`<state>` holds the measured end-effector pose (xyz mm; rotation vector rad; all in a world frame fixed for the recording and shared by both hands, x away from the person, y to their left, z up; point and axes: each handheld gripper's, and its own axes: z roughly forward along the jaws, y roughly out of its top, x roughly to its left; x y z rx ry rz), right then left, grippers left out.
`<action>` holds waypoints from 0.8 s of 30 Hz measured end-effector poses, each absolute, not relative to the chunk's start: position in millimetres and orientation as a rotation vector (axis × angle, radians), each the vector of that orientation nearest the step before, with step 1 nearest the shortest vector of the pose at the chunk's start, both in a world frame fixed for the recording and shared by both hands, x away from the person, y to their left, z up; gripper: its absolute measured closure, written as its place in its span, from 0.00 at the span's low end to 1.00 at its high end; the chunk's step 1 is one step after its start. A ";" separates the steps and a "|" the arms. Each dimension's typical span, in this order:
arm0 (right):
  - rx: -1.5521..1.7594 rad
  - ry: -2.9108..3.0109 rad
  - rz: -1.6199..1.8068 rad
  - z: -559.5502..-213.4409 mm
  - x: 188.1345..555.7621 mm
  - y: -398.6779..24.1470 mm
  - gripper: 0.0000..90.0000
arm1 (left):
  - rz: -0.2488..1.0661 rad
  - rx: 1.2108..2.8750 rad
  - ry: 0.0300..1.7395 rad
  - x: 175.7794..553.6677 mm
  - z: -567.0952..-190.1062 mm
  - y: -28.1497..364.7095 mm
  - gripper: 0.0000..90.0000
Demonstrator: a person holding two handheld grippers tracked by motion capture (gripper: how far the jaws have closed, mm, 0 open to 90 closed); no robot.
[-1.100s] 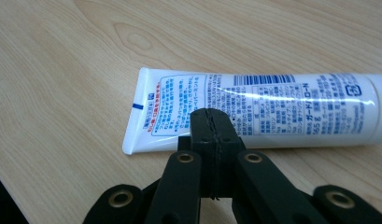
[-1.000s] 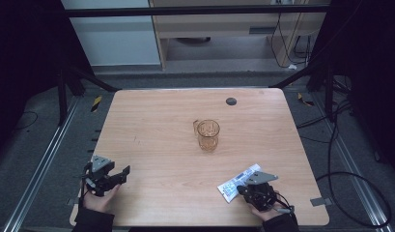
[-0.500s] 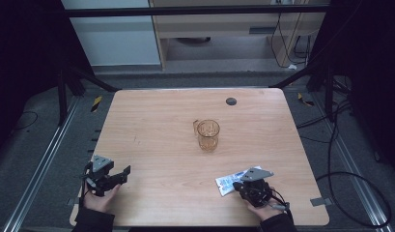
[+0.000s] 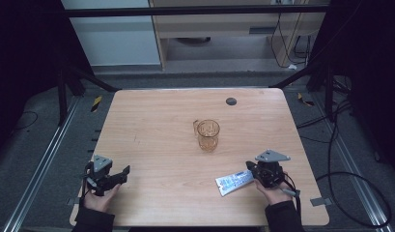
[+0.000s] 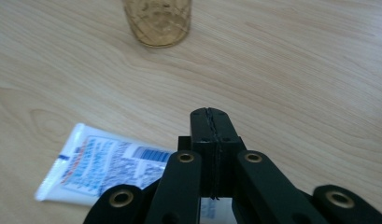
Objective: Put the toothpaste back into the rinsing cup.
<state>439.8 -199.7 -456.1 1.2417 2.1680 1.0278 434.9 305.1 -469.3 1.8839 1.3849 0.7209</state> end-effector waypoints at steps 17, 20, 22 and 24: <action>1.349 2.180 0.899 -473.0 462.2 -218.5 1.00 | 0.711 1.892 1.376 434.8 -469.0 305.5 0.31; 1.340 2.188 0.879 -472.6 458.6 -219.7 1.00 | 0.708 1.893 1.375 434.6 -468.7 305.8 0.31; 1.337 2.191 0.870 -472.8 457.4 -220.5 1.00 | 0.706 1.890 1.375 434.5 -468.4 306.0 0.31; 1.330 2.198 0.862 -473.3 454.7 -222.0 1.00 | 0.705 1.891 1.375 434.4 -468.3 306.1 0.31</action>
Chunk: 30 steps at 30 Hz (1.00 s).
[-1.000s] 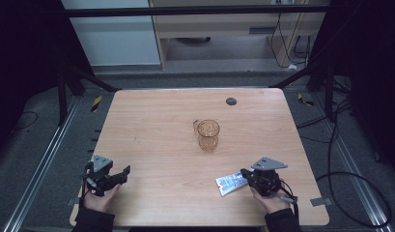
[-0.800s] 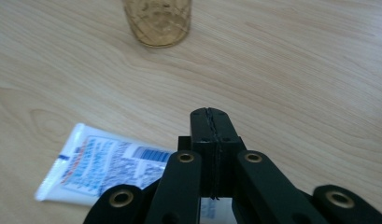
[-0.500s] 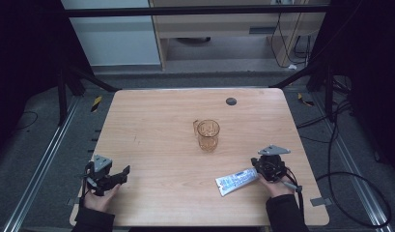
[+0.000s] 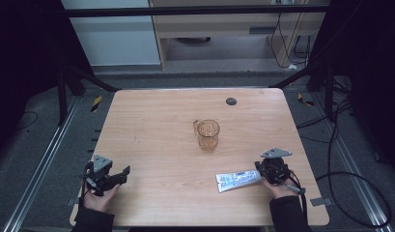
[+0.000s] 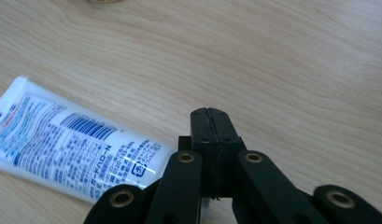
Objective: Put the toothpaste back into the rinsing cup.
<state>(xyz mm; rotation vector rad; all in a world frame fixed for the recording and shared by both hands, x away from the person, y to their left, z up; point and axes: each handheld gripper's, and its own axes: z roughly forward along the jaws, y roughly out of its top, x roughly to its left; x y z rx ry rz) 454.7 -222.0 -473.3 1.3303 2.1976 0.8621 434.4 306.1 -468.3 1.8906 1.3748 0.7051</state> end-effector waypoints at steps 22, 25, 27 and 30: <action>1.312 2.270 0.876 -471.2 415.1 -229.6 1.00 | 0.691 1.892 1.367 434.6 -468.2 305.2 0.30; 1.313 2.286 0.875 -471.9 411.2 -227.2 1.00 | 0.689 1.893 1.368 434.6 -468.2 305.1 0.30; 1.307 2.288 0.877 -472.2 410.3 -226.7 1.00 | 0.689 1.891 1.368 434.5 -468.0 305.1 0.30; 1.305 2.296 0.890 -471.7 406.2 -225.0 1.00 | 0.690 1.892 1.368 434.6 -468.0 304.5 0.30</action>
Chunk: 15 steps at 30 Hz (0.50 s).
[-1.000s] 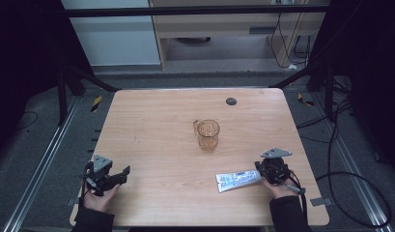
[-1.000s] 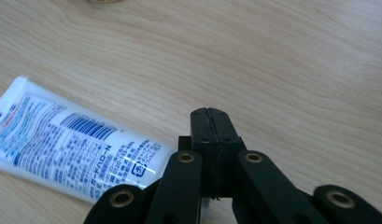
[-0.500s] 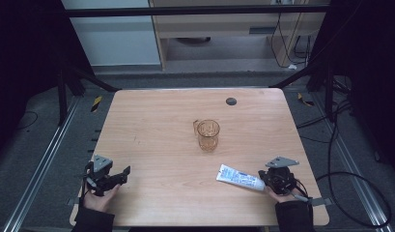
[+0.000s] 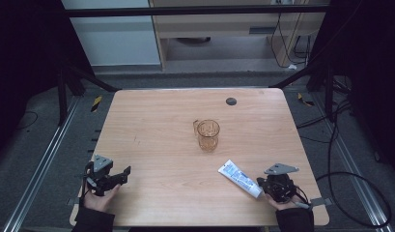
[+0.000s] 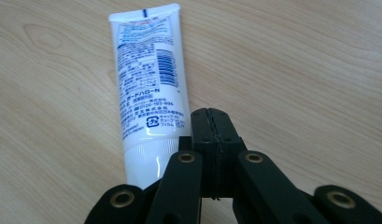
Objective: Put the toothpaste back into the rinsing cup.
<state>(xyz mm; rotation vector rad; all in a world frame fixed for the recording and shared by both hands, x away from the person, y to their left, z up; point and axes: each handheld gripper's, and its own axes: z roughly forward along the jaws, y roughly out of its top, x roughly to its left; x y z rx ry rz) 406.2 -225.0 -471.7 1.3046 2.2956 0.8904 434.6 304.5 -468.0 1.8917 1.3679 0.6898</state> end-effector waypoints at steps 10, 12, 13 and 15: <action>1.285 2.323 0.898 -471.3 399.5 -218.7 1.00 | 0.689 1.895 1.364 435.0 -468.1 304.4 0.30; 1.298 2.299 0.900 -468.8 400.6 -220.0 0.99 | 0.689 1.896 1.363 435.1 -468.2 304.6 0.29; 1.303 2.290 0.901 -466.9 401.0 -221.0 0.98 | 0.689 1.897 1.362 435.0 -468.3 304.5 0.29; 1.305 2.264 0.900 -463.8 402.3 -223.3 0.95 | 0.690 1.897 1.357 434.3 -468.1 304.0 0.29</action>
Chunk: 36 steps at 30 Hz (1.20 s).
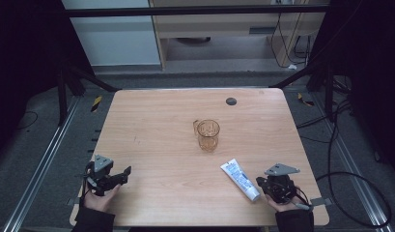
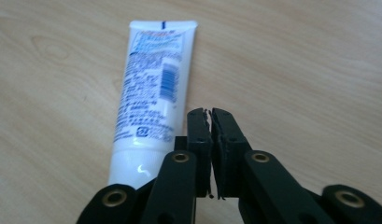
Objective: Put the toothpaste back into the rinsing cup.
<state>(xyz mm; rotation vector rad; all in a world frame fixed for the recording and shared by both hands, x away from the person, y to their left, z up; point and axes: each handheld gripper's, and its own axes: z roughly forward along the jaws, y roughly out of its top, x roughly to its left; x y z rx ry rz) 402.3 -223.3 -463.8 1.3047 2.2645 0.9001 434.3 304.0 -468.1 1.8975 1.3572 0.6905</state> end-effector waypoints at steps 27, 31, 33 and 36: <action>1.275 2.296 0.888 -406.8 443.0 -186.5 0.56 | 0.671 1.918 1.356 436.4 -471.2 302.7 0.28; 1.287 2.325 0.875 -407.2 448.8 -179.8 0.54 | 0.670 1.920 1.357 436.6 -471.4 302.7 0.28; 1.284 2.335 0.867 -407.8 451.1 -177.4 0.53 | 0.669 1.920 1.357 436.7 -471.5 302.7 0.28; 1.288 2.353 0.854 -408.3 454.1 -173.0 0.52 | 0.666 1.922 1.357 436.9 -471.7 302.4 0.28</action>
